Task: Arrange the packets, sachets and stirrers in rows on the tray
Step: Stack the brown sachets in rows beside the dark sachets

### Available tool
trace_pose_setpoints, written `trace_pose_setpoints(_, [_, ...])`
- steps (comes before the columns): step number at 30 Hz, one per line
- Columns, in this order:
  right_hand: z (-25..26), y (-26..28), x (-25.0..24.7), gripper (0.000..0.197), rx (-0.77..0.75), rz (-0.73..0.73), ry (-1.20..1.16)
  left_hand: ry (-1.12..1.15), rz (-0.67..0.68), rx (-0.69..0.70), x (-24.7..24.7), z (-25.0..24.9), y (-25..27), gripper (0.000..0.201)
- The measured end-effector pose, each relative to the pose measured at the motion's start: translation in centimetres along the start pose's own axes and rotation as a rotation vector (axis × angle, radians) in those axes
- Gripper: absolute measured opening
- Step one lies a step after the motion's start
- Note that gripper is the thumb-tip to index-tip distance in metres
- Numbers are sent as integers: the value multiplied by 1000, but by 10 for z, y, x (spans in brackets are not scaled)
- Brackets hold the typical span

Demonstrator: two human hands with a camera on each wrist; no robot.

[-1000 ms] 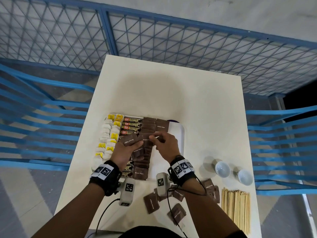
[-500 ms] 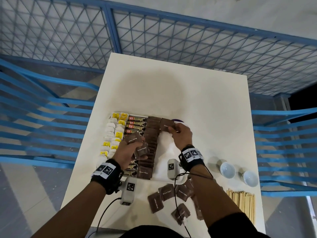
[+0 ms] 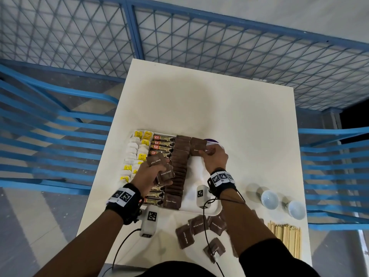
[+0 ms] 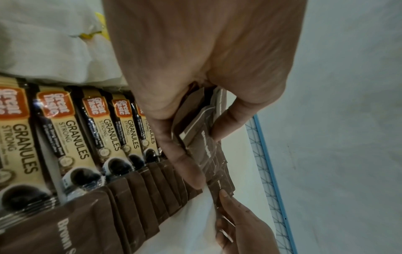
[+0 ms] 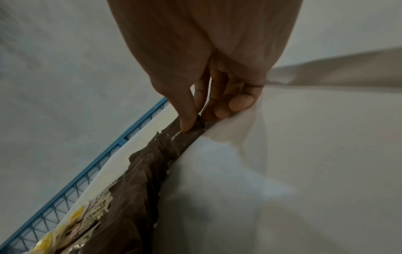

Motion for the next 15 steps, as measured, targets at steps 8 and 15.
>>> trace_pose_setpoints(8, [-4, 7, -2, 29, 2, 14, -36, 1, 27, 9, 4, -2, 1, 33])
trace_pose_setpoints(15, [0, 5, -1, 26, 17, 12, -50, 3, 36, 31, 5, -3, 4, 36])
Point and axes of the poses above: each hand's wrist, its own y-axis away from the middle knuckle, its own x-axis out of the palm, z = x × y, the point moved 6 cm from there along -y, towards the middle knuckle, and after that the axes turned 9 degrees about -y, right-handed, at the moved point
